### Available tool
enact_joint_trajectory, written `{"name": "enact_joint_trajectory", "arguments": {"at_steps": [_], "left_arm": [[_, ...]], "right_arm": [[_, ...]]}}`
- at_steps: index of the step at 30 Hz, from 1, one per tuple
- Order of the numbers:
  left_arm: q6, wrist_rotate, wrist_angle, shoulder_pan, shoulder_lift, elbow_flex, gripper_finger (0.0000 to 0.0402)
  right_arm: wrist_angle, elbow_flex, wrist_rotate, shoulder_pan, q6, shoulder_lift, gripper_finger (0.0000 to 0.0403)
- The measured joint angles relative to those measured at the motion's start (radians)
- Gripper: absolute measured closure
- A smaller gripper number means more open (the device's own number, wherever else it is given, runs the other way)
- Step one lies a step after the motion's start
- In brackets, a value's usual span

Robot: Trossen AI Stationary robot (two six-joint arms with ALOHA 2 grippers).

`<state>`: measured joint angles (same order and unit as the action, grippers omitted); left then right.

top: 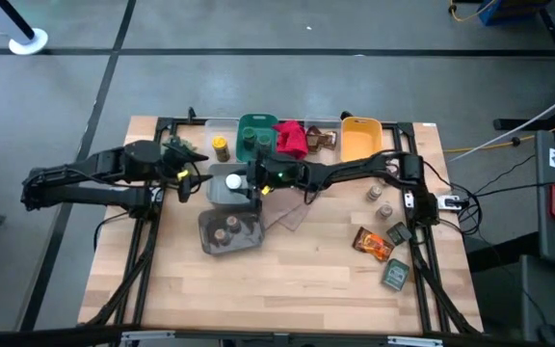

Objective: Sort spices by type
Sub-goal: Put the white seasoning bottle into the gray bin

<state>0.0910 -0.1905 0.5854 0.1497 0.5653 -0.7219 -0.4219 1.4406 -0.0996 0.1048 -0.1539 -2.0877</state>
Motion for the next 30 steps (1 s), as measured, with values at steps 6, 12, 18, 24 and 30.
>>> {"name": "enact_joint_trajectory", "arguments": {"at_steps": [6, 12, 18, 24, 30], "left_arm": [[0.0, 0.0, 0.0, 0.0, -0.02, 0.0, 0.0133], [0.0, 0.0, 0.0, 0.0, -0.022, 0.0, 0.0133], [0.0, 0.0, 0.001, 0.0, -0.022, -0.001, 0.0133], [0.0, 0.0, 0.002, 0.0, -0.022, -0.001, 0.0133], [0.001, 0.0, 0.002, 0.0, -0.022, -0.001, 0.0133]], "right_arm": [[0.0, 0.0, 0.001, 0.003, 0.018, -0.057, 0.0185], [-0.007, 0.0, 0.001, 0.002, 0.017, -0.091, 0.0184], [-0.008, 0.001, 0.003, 0.002, 0.016, -0.098, 0.0184], [-0.005, 0.001, 0.003, 0.001, 0.015, -0.098, 0.0184], [-0.004, 0.001, 0.004, 0.001, 0.018, -0.098, 0.0177]]}}
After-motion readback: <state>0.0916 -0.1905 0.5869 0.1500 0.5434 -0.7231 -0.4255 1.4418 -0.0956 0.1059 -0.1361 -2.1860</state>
